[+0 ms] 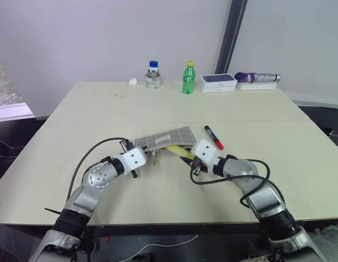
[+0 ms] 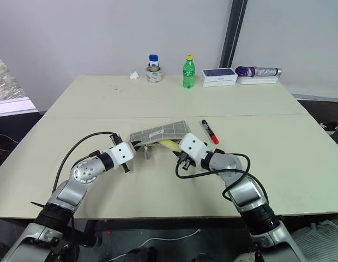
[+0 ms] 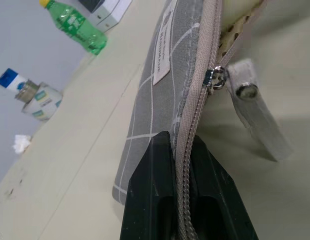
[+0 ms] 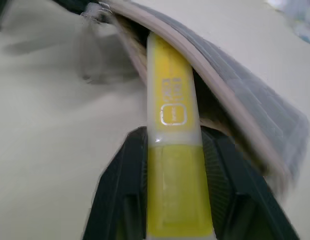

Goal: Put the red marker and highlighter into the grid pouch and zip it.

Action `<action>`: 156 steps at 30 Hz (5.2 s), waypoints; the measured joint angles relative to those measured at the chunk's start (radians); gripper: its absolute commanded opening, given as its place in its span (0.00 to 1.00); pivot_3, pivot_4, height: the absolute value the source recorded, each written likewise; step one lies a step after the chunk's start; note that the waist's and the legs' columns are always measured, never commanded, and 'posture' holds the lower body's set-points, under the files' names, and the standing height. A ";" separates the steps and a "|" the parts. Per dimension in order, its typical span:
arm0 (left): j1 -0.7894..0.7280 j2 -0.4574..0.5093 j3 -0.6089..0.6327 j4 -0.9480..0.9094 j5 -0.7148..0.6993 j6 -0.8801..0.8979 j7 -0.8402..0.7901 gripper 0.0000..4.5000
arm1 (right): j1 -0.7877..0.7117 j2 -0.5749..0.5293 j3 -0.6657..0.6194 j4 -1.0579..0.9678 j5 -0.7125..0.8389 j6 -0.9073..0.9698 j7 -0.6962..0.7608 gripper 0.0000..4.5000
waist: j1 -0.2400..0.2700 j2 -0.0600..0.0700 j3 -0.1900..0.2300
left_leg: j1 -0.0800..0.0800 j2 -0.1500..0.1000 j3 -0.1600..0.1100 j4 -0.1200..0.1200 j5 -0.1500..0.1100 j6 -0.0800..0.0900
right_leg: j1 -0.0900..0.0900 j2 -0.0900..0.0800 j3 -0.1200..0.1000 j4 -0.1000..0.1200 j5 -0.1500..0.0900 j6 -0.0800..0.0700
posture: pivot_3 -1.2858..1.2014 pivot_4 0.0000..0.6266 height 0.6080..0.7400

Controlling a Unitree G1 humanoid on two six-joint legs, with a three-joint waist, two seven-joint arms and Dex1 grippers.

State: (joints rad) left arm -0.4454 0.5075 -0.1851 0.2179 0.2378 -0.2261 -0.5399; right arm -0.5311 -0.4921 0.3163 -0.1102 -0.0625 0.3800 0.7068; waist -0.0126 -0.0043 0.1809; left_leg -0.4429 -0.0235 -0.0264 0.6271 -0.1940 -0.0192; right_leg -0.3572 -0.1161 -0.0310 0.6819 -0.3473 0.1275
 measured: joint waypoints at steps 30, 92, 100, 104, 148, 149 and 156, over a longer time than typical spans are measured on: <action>0.007 0.025 0.009 -0.077 -0.054 -0.029 -0.134 0.00 | -0.078 0.075 0.096 0.114 -0.177 -0.154 0.099 0.99 | 0.002 0.000 0.000 | 0.000 0.000 0.000 0.000 0.000 0.000 | 0.000 0.000 0.000 0.000 0.000 0.000 | 0.52 0.24 1.00; 0.067 0.069 0.038 -0.074 -0.049 -0.035 -0.087 0.00 | -0.116 0.069 -0.400 0.465 0.211 0.187 -0.258 0.07 | 0.001 0.000 0.000 | -0.001 0.002 0.001 -0.001 0.000 0.000 | 0.000 -0.001 0.001 0.000 0.000 0.000 | 0.52 0.24 1.00; 0.048 0.068 0.025 -0.059 -0.049 -0.041 -0.089 0.00 | 0.162 -0.066 -0.456 -0.107 0.521 0.182 0.113 0.07 | 0.004 0.000 0.000 | -0.001 0.003 0.000 0.000 0.000 0.001 | 0.001 0.000 0.000 -0.001 0.000 0.000 | 0.52 0.24 1.00; 0.035 0.066 0.014 -0.031 -0.049 -0.050 -0.089 0.00 | 0.299 -0.185 -0.396 -0.252 0.543 0.143 0.261 0.07 | 0.002 0.000 0.000 | 0.000 0.002 0.000 0.001 -0.001 0.001 | 0.002 -0.001 0.000 -0.001 0.000 0.000 | 0.52 0.24 1.00; 0.003 0.047 -0.023 -0.040 -0.019 -0.060 -0.112 0.00 | -0.035 -0.028 0.087 0.059 -0.168 -0.134 0.017 0.41 | 0.001 0.000 0.000 | -0.001 0.000 0.000 0.001 0.000 0.001 | 0.000 0.000 0.000 0.000 0.000 0.000 | 0.52 0.24 1.00; 0.003 0.047 -0.023 -0.041 -0.019 -0.060 -0.112 0.00 | -0.035 -0.028 0.083 0.059 -0.160 -0.147 0.023 0.53 | 0.001 0.000 0.000 | -0.001 0.000 0.000 0.001 0.000 0.001 | 0.000 0.000 0.000 0.000 0.000 0.000 | 0.52 0.24 1.00; 0.008 0.047 -0.026 -0.054 -0.020 -0.060 -0.110 0.00 | 0.034 -0.057 0.003 -0.017 -0.073 -0.137 0.070 0.98 | 0.006 0.000 0.000 | -0.001 0.000 0.000 0.001 0.000 0.001 | 0.001 -0.001 0.000 0.000 0.000 0.000 | 0.52 0.24 1.00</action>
State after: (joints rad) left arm -0.4376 0.5541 -0.2110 0.1637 0.2174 -0.2858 -0.6498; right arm -0.4972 -0.5493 0.3193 -0.1275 -0.1358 0.2427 0.7766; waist -0.0066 -0.0046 0.1813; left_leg -0.4439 -0.0231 -0.0262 0.6285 -0.1945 -0.0184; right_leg -0.3564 -0.1168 -0.0310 0.6815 -0.3473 0.1278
